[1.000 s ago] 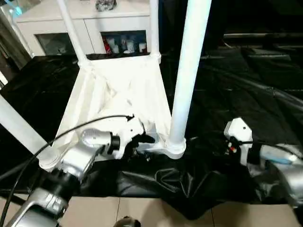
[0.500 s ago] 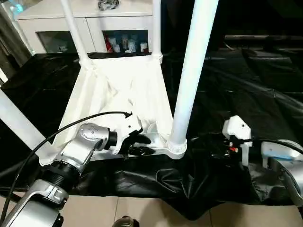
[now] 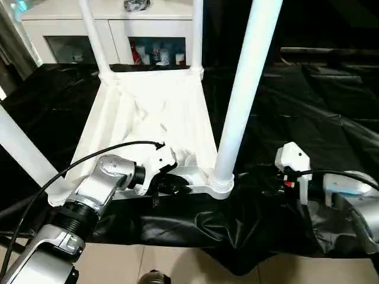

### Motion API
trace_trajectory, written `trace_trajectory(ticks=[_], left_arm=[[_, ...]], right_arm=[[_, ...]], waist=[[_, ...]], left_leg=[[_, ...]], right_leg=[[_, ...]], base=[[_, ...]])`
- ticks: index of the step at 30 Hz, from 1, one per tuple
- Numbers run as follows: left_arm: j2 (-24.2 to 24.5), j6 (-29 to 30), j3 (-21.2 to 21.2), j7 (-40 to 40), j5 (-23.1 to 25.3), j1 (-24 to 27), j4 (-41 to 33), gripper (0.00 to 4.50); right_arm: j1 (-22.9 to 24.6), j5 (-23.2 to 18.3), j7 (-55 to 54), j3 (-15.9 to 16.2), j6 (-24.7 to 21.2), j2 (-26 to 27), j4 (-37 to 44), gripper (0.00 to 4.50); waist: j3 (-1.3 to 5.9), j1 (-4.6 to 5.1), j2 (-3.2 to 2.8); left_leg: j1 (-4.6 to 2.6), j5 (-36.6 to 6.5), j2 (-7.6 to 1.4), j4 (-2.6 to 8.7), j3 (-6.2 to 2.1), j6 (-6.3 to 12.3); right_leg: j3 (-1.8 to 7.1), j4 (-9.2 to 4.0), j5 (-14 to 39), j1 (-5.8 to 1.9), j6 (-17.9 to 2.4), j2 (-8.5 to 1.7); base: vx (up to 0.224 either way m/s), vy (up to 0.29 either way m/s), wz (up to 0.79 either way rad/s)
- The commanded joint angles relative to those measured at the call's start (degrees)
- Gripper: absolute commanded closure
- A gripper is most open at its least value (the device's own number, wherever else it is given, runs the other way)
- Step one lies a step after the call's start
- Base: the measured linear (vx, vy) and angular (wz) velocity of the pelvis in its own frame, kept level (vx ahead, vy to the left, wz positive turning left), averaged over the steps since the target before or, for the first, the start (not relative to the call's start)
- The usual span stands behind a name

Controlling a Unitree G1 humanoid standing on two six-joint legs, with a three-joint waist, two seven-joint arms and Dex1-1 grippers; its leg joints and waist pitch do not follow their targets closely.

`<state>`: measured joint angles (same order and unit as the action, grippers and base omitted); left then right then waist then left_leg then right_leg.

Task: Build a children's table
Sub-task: Rotate leg to tighten

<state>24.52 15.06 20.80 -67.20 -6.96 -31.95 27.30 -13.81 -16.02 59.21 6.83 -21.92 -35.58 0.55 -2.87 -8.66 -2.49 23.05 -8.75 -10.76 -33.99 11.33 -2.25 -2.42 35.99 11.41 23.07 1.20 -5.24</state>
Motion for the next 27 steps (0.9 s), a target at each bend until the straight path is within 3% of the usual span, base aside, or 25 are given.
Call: trace_trajectory(ticks=[1, 6, 11, 15, 20, 21, 23, 24, 27], left_arm=[[-0.24, 2.45, -1.51, 0.91, -0.99, 0.43, -1.12, 4.13], [-4.3, 7.18, -2.53, 6.27, -2.01, 1.1, -4.72, 4.47], [-7.68, 6.1, -1.71, 7.93, -1.4, 0.92, -4.64, 4.5], [-8.41, 5.15, -1.01, 8.83, 0.23, 0.55, -4.58, 4.5], [-8.0, 2.86, -0.77, 8.86, 0.99, 0.47, -4.23, 4.5], [-7.86, 3.01, -0.83, 8.74, 1.07, 0.55, -4.23, 4.5], [-7.58, 3.33, -0.95, 8.3, 1.03, 0.66, -4.42, 4.5], [-7.34, 3.49, -1.12, 7.98, 1.08, 0.77, -4.52, 4.5], [-6.98, 3.35, -1.61, 7.65, 1.14, 0.91, -4.39, 4.5]], right_arm=[[-1.01, -0.63, 0.08, 0.59, -0.77, 0.7, -1.19, 0.97], [-2.2, 1.95, -2.15, 1.59, 3.37, 3.35, -6.03, 0.45], [-4.4, 5.99, -5.27, 3.25, 7.97, 5.52, -10.26, 0.11], [-5.98, 5.74, -5.7, 3.24, 8.39, 7.37, -12.4, 0.11], [-8.68, 6.65, -6.81, 3.41, 10.21, 9.3, -17.36, 0.11], [-9.38, 7.11, -7.56, 3.29, 11.05, 9.88, -19.12, 0.26], [-10.25, 7.1, -8.08, 2.92, 11.58, 10.72, -21.01, 0.44], [-11.07, 7.26, -8.42, 2.77, 12.11, 11.42, -22.74, 0.47], [-11.83, 7.86, -7.92, 3.22, 12.73, 12.06, -24.68, 0.7]], waist=[[3.79, -0.27, 1.35], [3.93, -0.09, 1.86], [4.01, 0.19, 1.77], [4.01, 0.12, 1.57], [3.98, 0.28, 1.45], [4.01, 0.32, 1.69], [4.06, 0.29, 1.59], [4.08, 0.37, 1.93], [3.95, 0.27, 1.76]], left_leg=[[-1.6, -14.95, -2.41, 3.95, -1.33, 1.37], [-1.25, -12.8, -2.26, 3.73, -1.31, 1.74], [-1.22, -10.93, -2.07, 3.4, -1.16, 2.53], [-1.29, -11.47, -2.11, 3.43, -1.21, 3.11], [-1.52, -13.57, -2.25, 3.68, -1.31, 1.74], [-1.45, -13.08, -2.17, 3.64, -1.23, 1.75], [-1.38, -12.04, -2.12, 3.53, -1.18, 2.07], [-1.33, -11.73, -2.09, 3.49, -1.15, 2.26], [-1.32, -12.0, -2.13, 3.53, -1.16, 2.48]], right_leg=[[1.87, -4.75, 14.66, -1.78, -11.92, -3.46], [1.76, -4.37, 10.63, -2.16, -12.94, -3.49], [1.74, -4.42, 9.23, -2.25, -12.78, -3.22], [1.72, -4.51, 9.46, -2.23, -12.7, -3.14], [1.75, -4.62, 11.65, -2.09, -12.38, -3.18], [1.72, -4.56, 10.77, -2.21, -12.61, -3.12], [1.73, -4.38, 9.45, -2.19, -12.95, -3.17], [1.71, -4.3, 8.99, -2.24, -13.1, -3.13], [1.7, -4.39, 9.95, -2.21, -13.03, -3.19]], base=[[0.0, 0.0, 0.0], [0.0, 0.0, 0.0], [0.0, 0.0, 0.0], [0.0, 0.0, 0.0], [0.0, 0.0, 0.0], [0.0, 0.0, 0.0], [0.0, 0.0, 0.0], [0.0, 0.0, 0.0], [0.0, 0.0, 0.0]])
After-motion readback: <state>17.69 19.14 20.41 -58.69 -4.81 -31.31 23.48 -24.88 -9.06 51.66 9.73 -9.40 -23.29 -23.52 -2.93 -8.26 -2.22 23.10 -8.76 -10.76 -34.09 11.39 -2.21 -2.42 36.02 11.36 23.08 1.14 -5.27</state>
